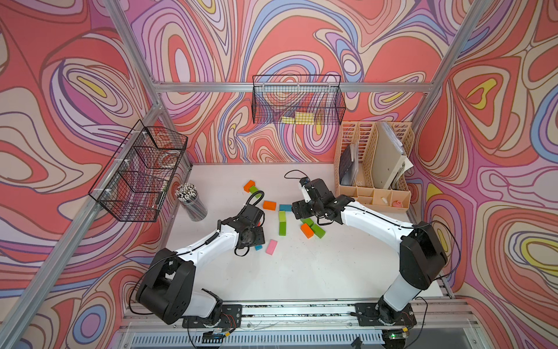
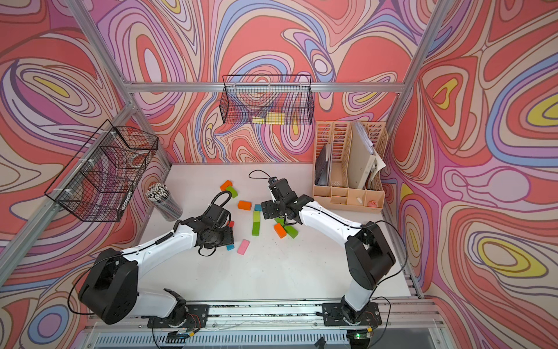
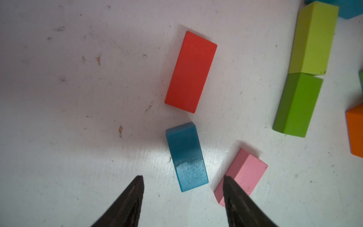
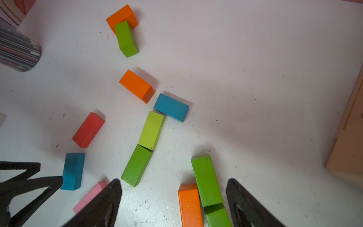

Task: Assemble the letter c with building blocks
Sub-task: Pick up the building block from the center of the board.

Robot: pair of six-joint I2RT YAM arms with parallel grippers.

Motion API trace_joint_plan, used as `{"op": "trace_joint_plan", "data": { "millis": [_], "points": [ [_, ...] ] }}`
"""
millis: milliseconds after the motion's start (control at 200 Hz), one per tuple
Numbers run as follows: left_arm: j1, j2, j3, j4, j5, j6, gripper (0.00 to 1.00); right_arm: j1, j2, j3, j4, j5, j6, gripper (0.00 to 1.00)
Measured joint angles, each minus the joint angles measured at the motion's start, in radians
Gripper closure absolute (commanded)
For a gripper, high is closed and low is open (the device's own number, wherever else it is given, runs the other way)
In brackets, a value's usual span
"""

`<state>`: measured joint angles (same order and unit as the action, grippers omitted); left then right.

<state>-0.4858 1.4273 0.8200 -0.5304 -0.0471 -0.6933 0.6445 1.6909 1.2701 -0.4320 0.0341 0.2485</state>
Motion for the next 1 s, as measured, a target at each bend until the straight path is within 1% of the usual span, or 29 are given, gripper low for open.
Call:
{"op": "trace_joint_plan", "data": {
  "millis": [75, 150, 320, 431, 556, 641, 711, 861, 941, 1002],
  "points": [
    [0.0, 0.027, 0.005, 0.0, -0.002, -0.003, 0.38, 0.0, -0.018, -0.024, -0.007, -0.015, -0.001, 0.16],
    [0.0, 0.053, 0.005, 0.003, -0.002, -0.009, 0.39, 0.0, -0.04, -0.036, -0.011, -0.039, -0.003, 0.18],
    [0.0, 0.095, 0.017, 0.005, -0.002, -0.015, 0.45, 0.0, -0.081, -0.054, -0.009, -0.099, -0.011, 0.18],
    [0.0, 0.118, 0.036, 0.014, -0.002, -0.015, 0.48, 0.0, -0.092, -0.074, -0.009, -0.121, -0.019, 0.18],
    [0.0, 0.14, 0.043, 0.02, -0.002, -0.015, 0.49, 0.0, -0.092, -0.09, -0.01, -0.134, -0.029, 0.18],
    [0.0, 0.158, 0.049, 0.022, -0.002, -0.015, 0.52, 0.0, -0.092, -0.097, -0.009, -0.136, -0.035, 0.18],
    [0.0, 0.171, 0.052, 0.025, -0.002, -0.015, 0.56, 0.0, -0.094, -0.105, -0.008, -0.136, -0.042, 0.18],
    [-0.006, 0.187, 0.055, 0.025, -0.002, -0.014, 0.6, 0.0, -0.109, -0.121, -0.009, -0.134, -0.053, 0.18],
    [-0.006, 0.192, 0.061, 0.025, -0.003, -0.014, 0.64, -0.003, -0.121, -0.131, -0.006, -0.134, -0.055, 0.19],
    [-0.006, 0.196, 0.063, 0.026, -0.003, -0.014, 0.7, -0.008, -0.131, -0.142, -0.002, -0.135, -0.056, 0.19]
  ]
}}
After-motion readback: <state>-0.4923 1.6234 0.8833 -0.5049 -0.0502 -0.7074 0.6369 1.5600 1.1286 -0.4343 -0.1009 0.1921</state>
